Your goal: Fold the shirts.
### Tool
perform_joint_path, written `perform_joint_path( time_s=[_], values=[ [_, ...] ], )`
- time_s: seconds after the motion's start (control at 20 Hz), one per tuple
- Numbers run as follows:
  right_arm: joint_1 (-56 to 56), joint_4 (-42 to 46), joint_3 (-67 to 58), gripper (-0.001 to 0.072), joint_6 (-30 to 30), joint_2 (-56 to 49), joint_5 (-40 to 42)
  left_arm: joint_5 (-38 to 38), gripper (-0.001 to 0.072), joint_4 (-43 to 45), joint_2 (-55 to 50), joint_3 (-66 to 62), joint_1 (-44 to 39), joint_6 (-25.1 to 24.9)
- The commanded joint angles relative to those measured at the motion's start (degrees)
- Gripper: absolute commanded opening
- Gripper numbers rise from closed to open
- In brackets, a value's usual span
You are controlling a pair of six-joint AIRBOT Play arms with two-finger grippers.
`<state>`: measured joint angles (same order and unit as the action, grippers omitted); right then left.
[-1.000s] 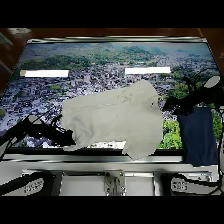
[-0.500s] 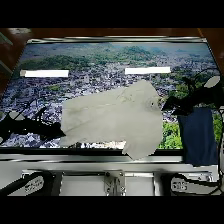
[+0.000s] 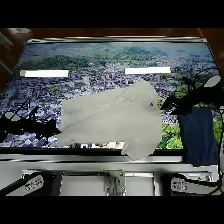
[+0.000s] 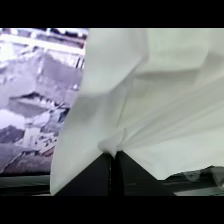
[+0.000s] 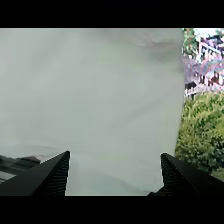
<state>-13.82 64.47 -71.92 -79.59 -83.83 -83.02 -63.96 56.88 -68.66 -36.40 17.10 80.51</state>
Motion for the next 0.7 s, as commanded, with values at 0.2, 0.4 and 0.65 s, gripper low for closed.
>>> perform_joint_path(
  time_s=[0.2,0.4,0.65],
  values=[
    [0.07,-0.13,0.02,0.0681,-0.17,0.02,-0.44,-2.82,0.0581,0.15,-4.22,-0.37,1.29,1.81],
    [0.07,0.09,0.02,0.0681,0.46,0.02,-1.2,-14.56,0.058,0.17,-2.03,-4.52,10.34,-1.68],
    [0.07,0.11,0.02,0.0681,0.66,0.02,-1.14,-15.76,0.0579,0.02,-0.94,3.32,13.9,-3.58]
  ],
)
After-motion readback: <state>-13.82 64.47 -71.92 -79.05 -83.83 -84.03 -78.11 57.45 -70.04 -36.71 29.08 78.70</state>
